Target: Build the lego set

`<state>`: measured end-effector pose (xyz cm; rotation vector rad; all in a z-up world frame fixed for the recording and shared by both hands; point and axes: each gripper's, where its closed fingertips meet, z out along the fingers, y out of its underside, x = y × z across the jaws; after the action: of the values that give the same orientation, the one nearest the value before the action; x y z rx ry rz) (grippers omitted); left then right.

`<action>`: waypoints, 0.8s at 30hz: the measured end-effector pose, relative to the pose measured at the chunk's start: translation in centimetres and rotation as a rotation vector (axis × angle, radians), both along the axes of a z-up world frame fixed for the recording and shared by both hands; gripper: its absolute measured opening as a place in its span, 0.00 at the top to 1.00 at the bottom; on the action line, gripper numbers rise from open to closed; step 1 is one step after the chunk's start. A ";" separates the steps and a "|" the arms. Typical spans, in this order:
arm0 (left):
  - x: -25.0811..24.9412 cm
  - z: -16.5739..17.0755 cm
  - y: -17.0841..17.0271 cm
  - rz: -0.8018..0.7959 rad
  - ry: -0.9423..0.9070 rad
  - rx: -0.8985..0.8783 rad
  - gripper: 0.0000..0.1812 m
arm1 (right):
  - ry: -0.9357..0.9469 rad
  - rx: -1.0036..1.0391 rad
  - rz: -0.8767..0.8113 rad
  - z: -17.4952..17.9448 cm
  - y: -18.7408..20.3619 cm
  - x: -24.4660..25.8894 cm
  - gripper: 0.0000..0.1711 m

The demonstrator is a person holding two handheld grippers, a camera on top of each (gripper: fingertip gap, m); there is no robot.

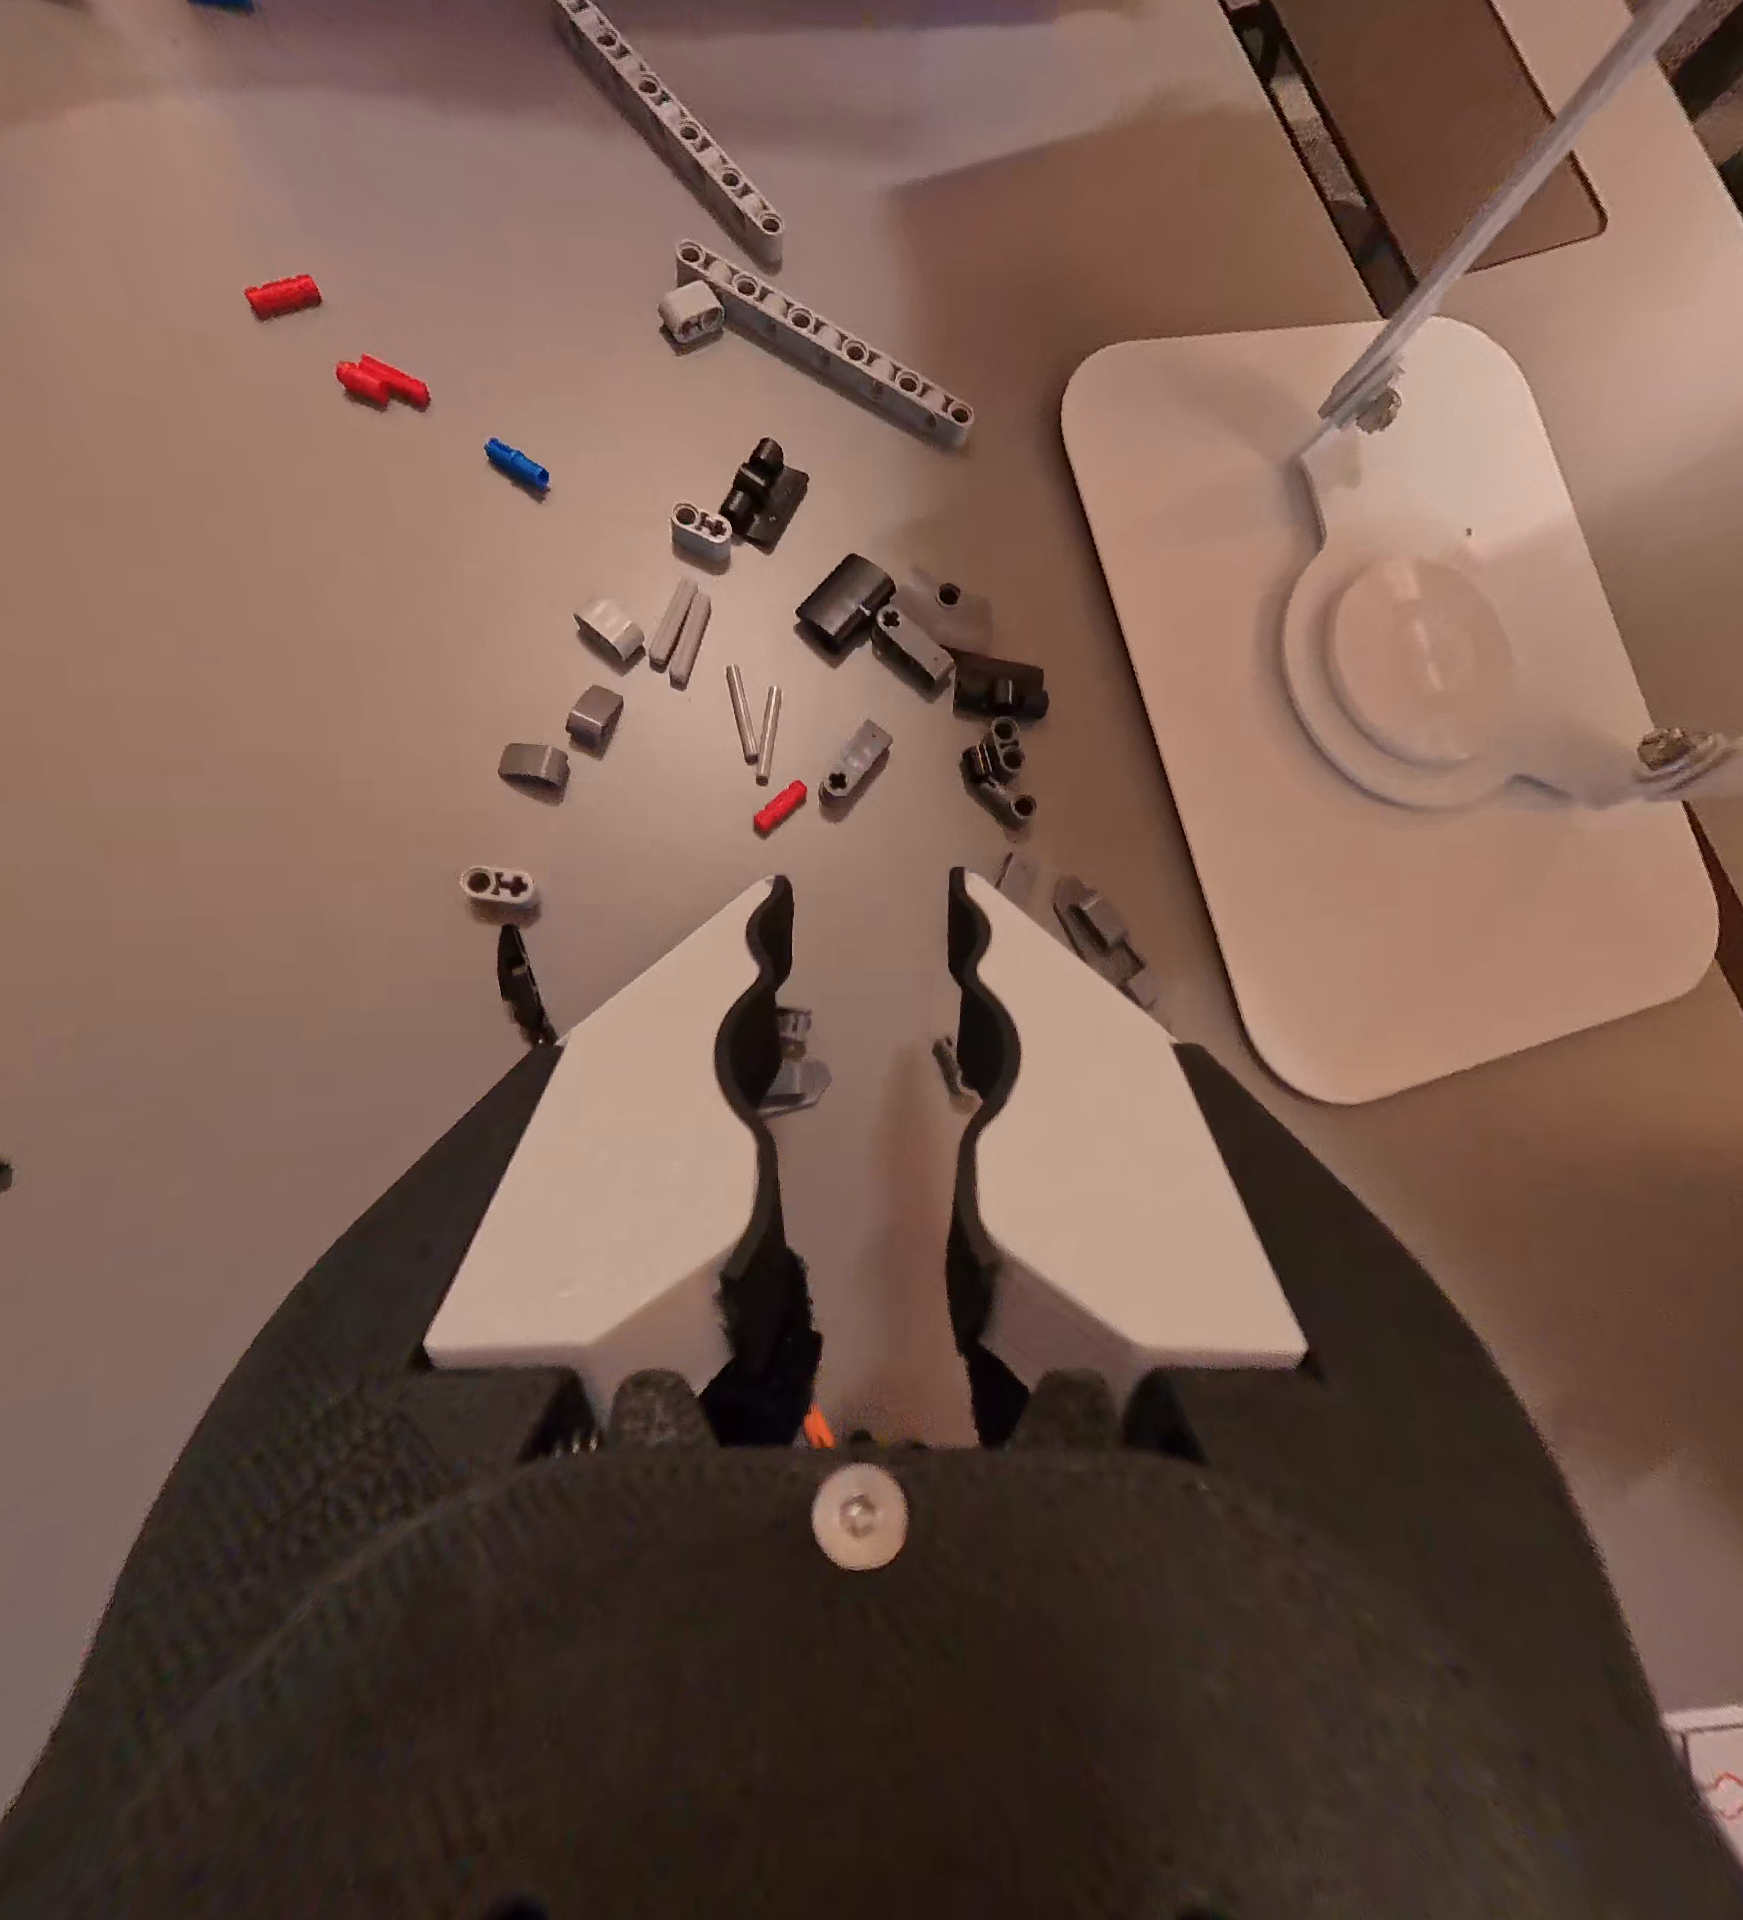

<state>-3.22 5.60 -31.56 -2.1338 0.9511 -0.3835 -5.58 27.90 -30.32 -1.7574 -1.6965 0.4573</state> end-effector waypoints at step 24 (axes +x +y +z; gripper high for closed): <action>-4.5 4.0 -1.0 0.054 -0.313 0.053 0.95 | 0.004 -0.015 -0.013 0.4 -2.2 -2.6 0.84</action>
<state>-7.69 4.59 -27.59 -1.9733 0.7149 -0.6361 -8.17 25.68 -29.87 -1.7757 -1.6823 0.4687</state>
